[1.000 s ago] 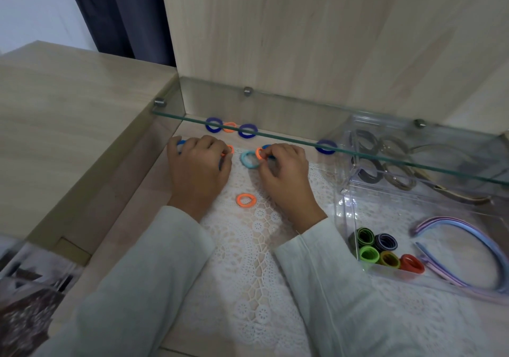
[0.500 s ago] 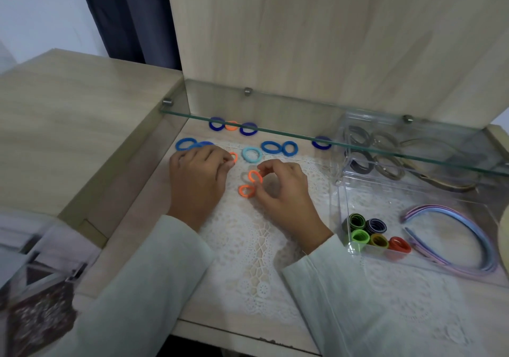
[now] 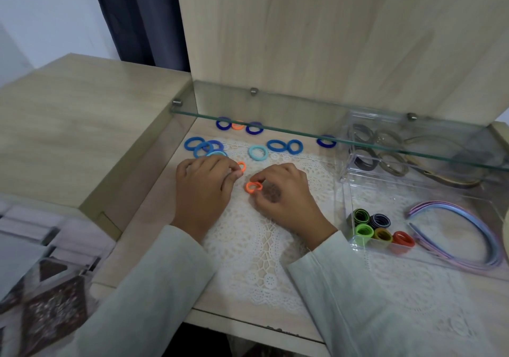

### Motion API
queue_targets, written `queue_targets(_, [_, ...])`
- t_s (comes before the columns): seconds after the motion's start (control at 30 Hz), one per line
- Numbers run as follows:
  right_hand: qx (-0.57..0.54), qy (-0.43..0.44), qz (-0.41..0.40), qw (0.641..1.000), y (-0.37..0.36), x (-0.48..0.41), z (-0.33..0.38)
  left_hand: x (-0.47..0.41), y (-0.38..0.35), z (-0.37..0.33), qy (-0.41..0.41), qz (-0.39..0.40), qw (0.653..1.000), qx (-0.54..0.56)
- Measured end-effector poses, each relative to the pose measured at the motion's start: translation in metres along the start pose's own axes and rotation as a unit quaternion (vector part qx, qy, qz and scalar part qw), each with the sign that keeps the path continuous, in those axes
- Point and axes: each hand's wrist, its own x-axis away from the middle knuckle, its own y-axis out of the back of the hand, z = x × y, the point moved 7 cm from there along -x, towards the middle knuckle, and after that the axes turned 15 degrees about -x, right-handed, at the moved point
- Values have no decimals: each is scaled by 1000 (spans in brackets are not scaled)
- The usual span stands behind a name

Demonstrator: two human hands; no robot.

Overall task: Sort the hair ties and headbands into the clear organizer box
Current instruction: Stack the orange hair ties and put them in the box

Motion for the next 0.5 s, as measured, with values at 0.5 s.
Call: queue_targets(0.5, [-58,-58,-40,996,7,1,-8,-1,-2,-4,-22,39,995,90])
